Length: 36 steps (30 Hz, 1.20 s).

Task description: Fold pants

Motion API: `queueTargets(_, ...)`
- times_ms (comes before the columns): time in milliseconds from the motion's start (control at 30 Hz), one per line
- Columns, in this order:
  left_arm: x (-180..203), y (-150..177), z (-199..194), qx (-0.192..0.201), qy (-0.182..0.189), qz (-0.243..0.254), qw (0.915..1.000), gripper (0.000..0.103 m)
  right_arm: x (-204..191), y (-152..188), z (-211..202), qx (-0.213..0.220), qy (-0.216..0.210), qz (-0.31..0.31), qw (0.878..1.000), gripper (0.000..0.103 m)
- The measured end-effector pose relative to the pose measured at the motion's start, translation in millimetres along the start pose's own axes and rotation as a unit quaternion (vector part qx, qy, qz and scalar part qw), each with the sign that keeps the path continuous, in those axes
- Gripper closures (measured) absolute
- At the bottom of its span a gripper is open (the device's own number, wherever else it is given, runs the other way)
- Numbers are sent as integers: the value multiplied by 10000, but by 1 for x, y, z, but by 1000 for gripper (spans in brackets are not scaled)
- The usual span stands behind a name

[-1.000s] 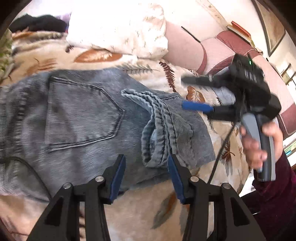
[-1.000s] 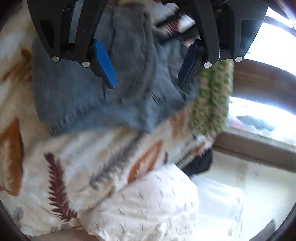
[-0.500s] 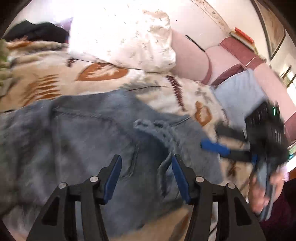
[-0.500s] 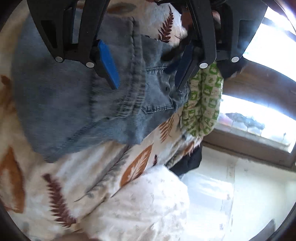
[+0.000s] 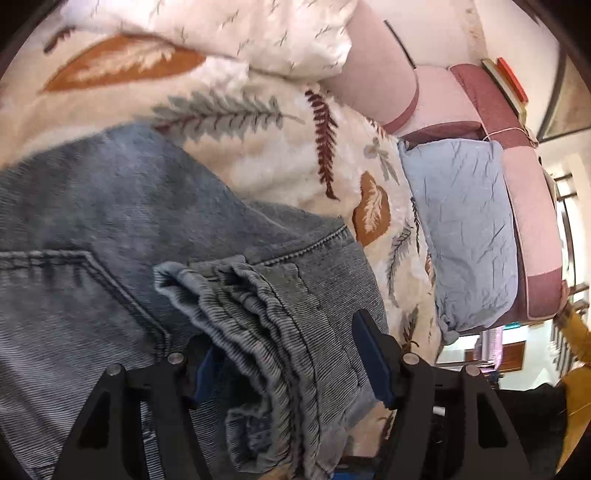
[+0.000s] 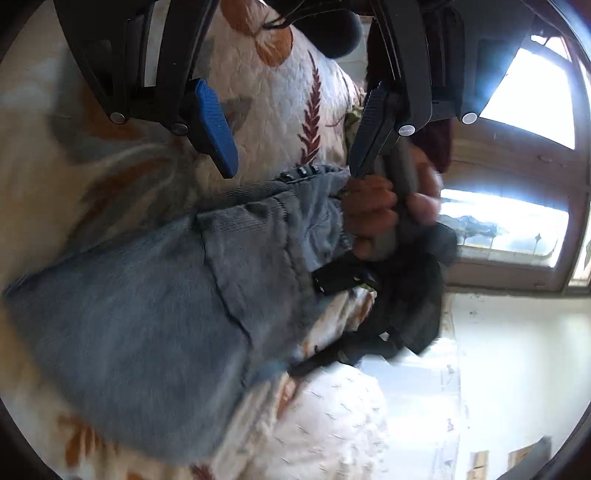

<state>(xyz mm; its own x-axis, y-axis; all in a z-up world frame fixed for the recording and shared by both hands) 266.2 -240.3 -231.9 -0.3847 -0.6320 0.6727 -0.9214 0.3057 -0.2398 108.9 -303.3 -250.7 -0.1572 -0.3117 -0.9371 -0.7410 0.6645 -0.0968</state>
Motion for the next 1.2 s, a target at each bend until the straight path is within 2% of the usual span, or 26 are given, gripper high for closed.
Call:
queueTargets(100, 1, -3, 4, -15, 27, 59, 10000, 39, 4, -8, 14, 394, -293, 111, 9987, 40)
queueTargets(167, 6, -7, 4, 12, 30, 197, 9998, 59, 3, -14, 18, 601, -340, 30, 9976, 40)
queueTargets(267, 11, -15, 2, 71, -200, 572, 9981, 83, 2, -15, 18, 689, -473, 39, 9965, 40)
queueTargets(433, 20, -19, 3, 292, -504, 1348, 9892, 89, 9, -18, 22, 825, -609, 301, 9943, 43)
queueTargets(567, 16, -25, 4, 651, -880, 1734, 9788, 89, 15, -19, 30, 976, -504, 539, 9925, 49)
queueTargets(600, 11, -26, 6, 674, -937, 1709, 9785, 89, 17, -19, 33, 972, -376, 565, 9930, 53)
queueTargets(700, 0, -26, 11, 681, -931, 1651, 9795, 87, 11, -10, 31, 681, -245, 483, 9962, 53)
queueTargets(733, -2, -25, 10, 694, -925, 1634, 9798, 84, 5, -6, 27, 538, -192, 400, 9976, 52)
queueTargets(800, -4, -25, 6, 722, -927, 1530, 9812, 76, -11, -5, 16, 528, -232, 61, 9983, 51)
queueTargets(900, -2, -24, -14, 939, -852, 1532, 9800, 69, -34, -9, -1, 679, -386, -352, 9963, 51)
queueTargets(967, -1, -22, -31, 1071, -993, 1542, 9772, 63, -39, -18, -6, 838, -475, -387, 9946, 49)
queueTargets(1000, -1, -20, -40, 1153, -1084, 1569, 9749, 63, -39, -23, -4, 924, -475, -378, 9939, 49)
queueTargets(1067, -2, -17, -63, 1364, -1143, 1604, 9709, 61, -34, -34, 7, 1030, -571, -249, 9927, 49)
queueTargets(1167, -13, -17, -100, 1721, -1209, 1362, 9681, 58, -3, -39, 39, 849, -217, -27, 9962, 48)
queueTargets(1200, -18, -17, -112, 1824, -1243, 1271, 9670, 58, 8, -39, 44, 876, -165, 8, 9960, 59)
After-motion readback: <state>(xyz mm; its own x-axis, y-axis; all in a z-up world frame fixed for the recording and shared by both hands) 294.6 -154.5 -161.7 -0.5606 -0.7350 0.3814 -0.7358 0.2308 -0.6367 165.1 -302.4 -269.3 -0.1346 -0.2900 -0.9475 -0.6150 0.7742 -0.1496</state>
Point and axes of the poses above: each gripper's, at about its wrist camera, not at the fingertips, and z roughly the way its jaws point, x to its right, y to its underside, the point moved 5 cm from there along z, roughly the way its jaws point, and after that the axes turned 5 degrees about x, right-handed, at the moved point
